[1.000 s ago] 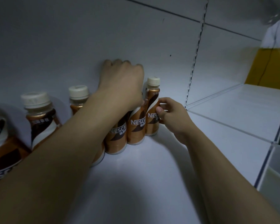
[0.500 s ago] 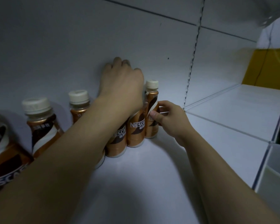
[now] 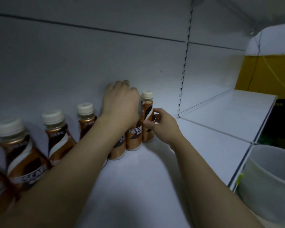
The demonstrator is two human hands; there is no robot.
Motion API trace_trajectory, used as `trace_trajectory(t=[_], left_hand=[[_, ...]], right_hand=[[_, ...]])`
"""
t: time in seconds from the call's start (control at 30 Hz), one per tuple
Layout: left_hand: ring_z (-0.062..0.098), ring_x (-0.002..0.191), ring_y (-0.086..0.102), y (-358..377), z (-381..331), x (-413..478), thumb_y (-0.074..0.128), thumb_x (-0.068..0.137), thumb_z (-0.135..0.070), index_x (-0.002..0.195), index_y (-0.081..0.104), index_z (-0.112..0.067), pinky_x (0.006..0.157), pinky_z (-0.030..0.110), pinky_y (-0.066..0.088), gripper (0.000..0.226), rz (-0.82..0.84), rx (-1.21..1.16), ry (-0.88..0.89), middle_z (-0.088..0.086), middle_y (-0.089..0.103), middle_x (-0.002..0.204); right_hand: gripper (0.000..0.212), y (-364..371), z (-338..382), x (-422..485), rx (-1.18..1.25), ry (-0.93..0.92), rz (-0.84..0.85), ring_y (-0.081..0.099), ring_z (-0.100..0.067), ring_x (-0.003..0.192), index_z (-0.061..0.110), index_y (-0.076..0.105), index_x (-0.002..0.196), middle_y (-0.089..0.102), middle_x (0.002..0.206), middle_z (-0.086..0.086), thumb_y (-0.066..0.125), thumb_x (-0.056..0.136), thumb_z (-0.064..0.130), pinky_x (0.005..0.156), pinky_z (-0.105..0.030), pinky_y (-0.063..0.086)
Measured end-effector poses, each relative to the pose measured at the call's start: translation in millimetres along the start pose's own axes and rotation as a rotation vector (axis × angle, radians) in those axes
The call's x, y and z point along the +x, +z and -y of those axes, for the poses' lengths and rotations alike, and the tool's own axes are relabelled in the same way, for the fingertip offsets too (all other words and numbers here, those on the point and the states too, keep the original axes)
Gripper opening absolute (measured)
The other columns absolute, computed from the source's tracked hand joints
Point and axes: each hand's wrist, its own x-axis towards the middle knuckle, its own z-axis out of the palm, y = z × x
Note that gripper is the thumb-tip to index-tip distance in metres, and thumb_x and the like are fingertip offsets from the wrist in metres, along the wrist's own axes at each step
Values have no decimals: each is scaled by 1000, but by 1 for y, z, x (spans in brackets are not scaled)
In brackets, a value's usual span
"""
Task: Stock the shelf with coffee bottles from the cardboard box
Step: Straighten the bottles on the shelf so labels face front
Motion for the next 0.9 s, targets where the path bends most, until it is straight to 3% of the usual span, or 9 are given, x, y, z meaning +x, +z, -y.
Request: trace_trajectory(t=[0.13, 0.33, 0.5, 0.67, 0.8, 0.9], left_hand=[[29, 102, 49, -7, 3, -16, 68, 72, -37, 109, 56, -13, 82, 38, 36, 46, 25, -61, 11, 11, 54, 110], [32, 111, 46, -42, 50, -48, 66, 73, -38, 119, 55, -15, 90, 43, 35, 53, -12, 17, 13, 12, 55, 119], [31, 113, 46, -73, 88, -82, 66, 74, -45, 121, 54, -17, 92, 45, 35, 55, 43, 89, -56, 10, 55, 121], [28, 110, 47, -87, 118, -127, 64, 74, -50, 120, 53, -20, 91, 43, 36, 56, 78, 183, -84, 7, 55, 119], [28, 110, 49, -89, 136, -154, 65, 68, -57, 127, 47, -21, 90, 44, 38, 72, 91, 256, -112, 6, 56, 121], [28, 108, 50, -83, 142, -166, 67, 62, -65, 130, 40, -21, 89, 45, 39, 85, 116, 314, -140, 7, 56, 121]], right_hand=[[79, 1, 16, -9, -33, 0, -25, 47, -26, 128, 19, 33, 146, 47, 144, -7, 73, 80, 38, 101, -38, 40], [75, 0, 35, -29, -186, -193, -112, 45, -27, 125, 22, 40, 138, 49, 136, -8, 75, 74, 40, 93, -33, 37], [80, 10, 57, -49, -265, -301, -49, 42, -27, 127, 20, 37, 142, 46, 140, -6, 73, 75, 43, 102, -43, 41], [84, 27, 76, -75, -297, -401, 117, 39, -23, 133, 23, 31, 146, 42, 146, -3, 73, 77, 45, 106, -40, 38], [88, 44, 90, -99, -381, -434, 64, 43, -25, 128, 22, 31, 144, 41, 141, -4, 73, 73, 53, 100, -39, 41], [69, 58, 100, -116, -394, -457, -9, 52, -23, 112, 20, 45, 127, 50, 123, -2, 73, 73, 53, 87, -37, 46]])
